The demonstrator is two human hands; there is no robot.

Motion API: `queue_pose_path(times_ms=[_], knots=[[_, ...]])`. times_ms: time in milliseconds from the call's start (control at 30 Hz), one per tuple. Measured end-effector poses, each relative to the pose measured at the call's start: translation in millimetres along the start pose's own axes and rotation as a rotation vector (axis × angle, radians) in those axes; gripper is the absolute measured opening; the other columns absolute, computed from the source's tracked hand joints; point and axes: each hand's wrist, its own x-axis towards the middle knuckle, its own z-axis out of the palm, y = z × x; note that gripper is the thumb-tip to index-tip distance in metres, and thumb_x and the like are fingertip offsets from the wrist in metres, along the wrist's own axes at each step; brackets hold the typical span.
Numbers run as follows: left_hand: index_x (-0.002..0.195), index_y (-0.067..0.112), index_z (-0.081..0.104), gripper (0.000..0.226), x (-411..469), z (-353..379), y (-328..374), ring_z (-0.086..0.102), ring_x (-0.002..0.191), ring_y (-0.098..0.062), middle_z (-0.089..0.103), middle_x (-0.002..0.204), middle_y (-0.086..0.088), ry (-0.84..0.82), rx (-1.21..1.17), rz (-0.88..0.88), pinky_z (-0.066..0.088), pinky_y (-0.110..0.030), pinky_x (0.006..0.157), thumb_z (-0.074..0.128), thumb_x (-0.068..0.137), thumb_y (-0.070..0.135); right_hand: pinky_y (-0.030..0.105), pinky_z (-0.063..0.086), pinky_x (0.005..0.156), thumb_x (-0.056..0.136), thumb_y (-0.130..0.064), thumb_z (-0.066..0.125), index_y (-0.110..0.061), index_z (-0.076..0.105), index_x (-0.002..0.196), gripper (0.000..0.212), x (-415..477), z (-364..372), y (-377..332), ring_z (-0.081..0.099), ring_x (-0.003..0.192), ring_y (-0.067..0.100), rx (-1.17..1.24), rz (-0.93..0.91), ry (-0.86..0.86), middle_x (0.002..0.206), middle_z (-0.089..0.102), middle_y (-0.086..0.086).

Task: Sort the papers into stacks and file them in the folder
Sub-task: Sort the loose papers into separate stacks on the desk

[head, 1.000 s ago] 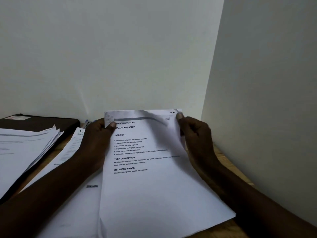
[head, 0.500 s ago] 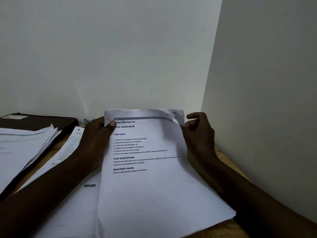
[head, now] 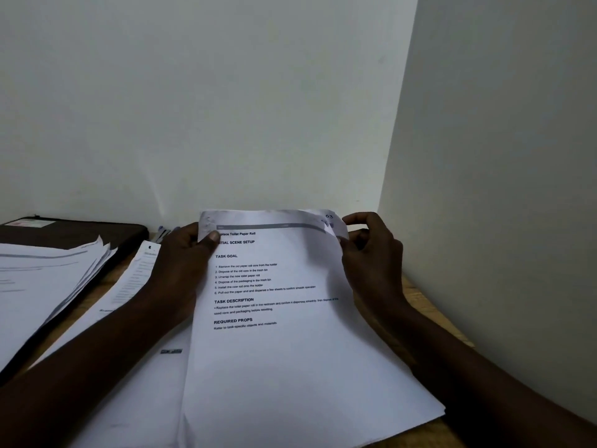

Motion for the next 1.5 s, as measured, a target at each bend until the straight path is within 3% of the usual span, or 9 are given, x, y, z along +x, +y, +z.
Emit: queue_pose_path(times_ms=[100,233,367,500,600,733,867,1100,1500], knots=[[0.122,0.000,0.061,0.025,1,-1,0,0.067,0.086,-0.030,0.070,0.106,-0.020,0.009,0.005,-0.002,0.059,-0.038,0.073,0.048,0.101,0.008,0.020,0.037,0.053,0.084,-0.010,0.071,-0.016,0.062,0.085,0.010,0,1,2,0.055,0.055,0.002,-0.030,-0.032,0.020,0.066,0.066,-0.008],[0.120,-0.001,0.061,0.024,2,-2,-1,0.067,0.087,-0.031,0.069,0.105,-0.020,0.013,0.001,0.004,0.057,-0.041,0.079,0.047,0.102,0.008,0.023,0.043,0.077,0.077,-0.008,0.075,-0.022,0.066,0.077,0.017,1,0,5,0.047,0.108,0.006,-0.156,-0.171,0.107,0.121,0.053,-0.011],[0.114,0.003,0.063,0.020,5,-3,-1,0.070,0.074,-0.020,0.071,0.097,-0.014,0.025,-0.007,0.008,0.060,-0.036,0.071,0.047,0.102,0.008,0.023,0.039,0.065,0.082,-0.020,0.074,-0.014,0.062,0.068,0.019,-2,-1,-8,0.056,0.075,0.004,0.037,-0.212,-0.058,0.078,0.062,-0.013],[0.114,0.002,0.062,0.020,6,-5,-2,0.070,0.070,-0.019,0.071,0.092,-0.011,0.026,-0.013,0.008,0.060,-0.034,0.067,0.048,0.101,0.007,0.031,0.048,0.060,0.092,-0.048,0.057,-0.010,0.060,0.051,0.056,-12,4,-25,0.060,0.053,0.028,0.316,0.083,-0.333,0.048,0.059,0.007],[0.113,0.005,0.063,0.019,5,-3,0,0.068,0.079,-0.022,0.070,0.098,-0.013,0.014,-0.010,0.017,0.058,-0.037,0.078,0.048,0.102,0.007,0.029,0.045,0.055,0.089,-0.025,0.069,-0.015,0.062,0.082,0.014,-10,5,-20,0.056,0.051,0.018,0.180,0.052,-0.220,0.057,0.063,0.004],[0.123,0.000,0.061,0.026,5,-1,0,0.066,0.100,-0.036,0.068,0.112,-0.022,-0.001,0.004,0.009,0.052,-0.050,0.093,0.048,0.102,0.007,0.030,0.048,0.081,0.071,-0.023,0.083,-0.030,0.045,0.114,0.058,-3,2,-3,0.055,0.094,0.010,-0.028,0.098,-0.088,0.113,0.055,-0.009],[0.124,0.000,0.061,0.026,4,-1,0,0.065,0.102,-0.038,0.068,0.115,-0.024,-0.002,0.011,0.002,0.055,-0.048,0.088,0.048,0.101,0.008,0.027,0.047,0.077,0.073,-0.023,0.083,-0.029,0.041,0.123,0.066,1,0,-3,0.057,0.097,0.011,0.069,0.206,-0.069,0.122,0.051,-0.006],[0.109,0.008,0.065,0.019,4,0,0,0.071,0.079,-0.021,0.071,0.103,-0.015,-0.025,0.006,0.013,0.060,-0.035,0.072,0.048,0.101,0.007,0.003,0.039,0.053,0.079,-0.013,0.078,-0.014,0.053,0.120,0.048,7,-9,-6,0.056,0.077,0.006,0.057,0.278,-0.061,0.104,0.060,0.000],[0.122,0.001,0.061,0.025,2,-1,0,0.064,0.105,-0.039,0.067,0.116,-0.025,-0.035,0.014,0.008,0.050,-0.052,0.096,0.047,0.101,0.007,0.008,0.038,0.052,0.081,-0.007,0.071,-0.020,0.067,0.104,0.026,6,-9,-5,0.054,0.054,-0.001,-0.096,0.112,-0.043,0.064,0.065,-0.002]])
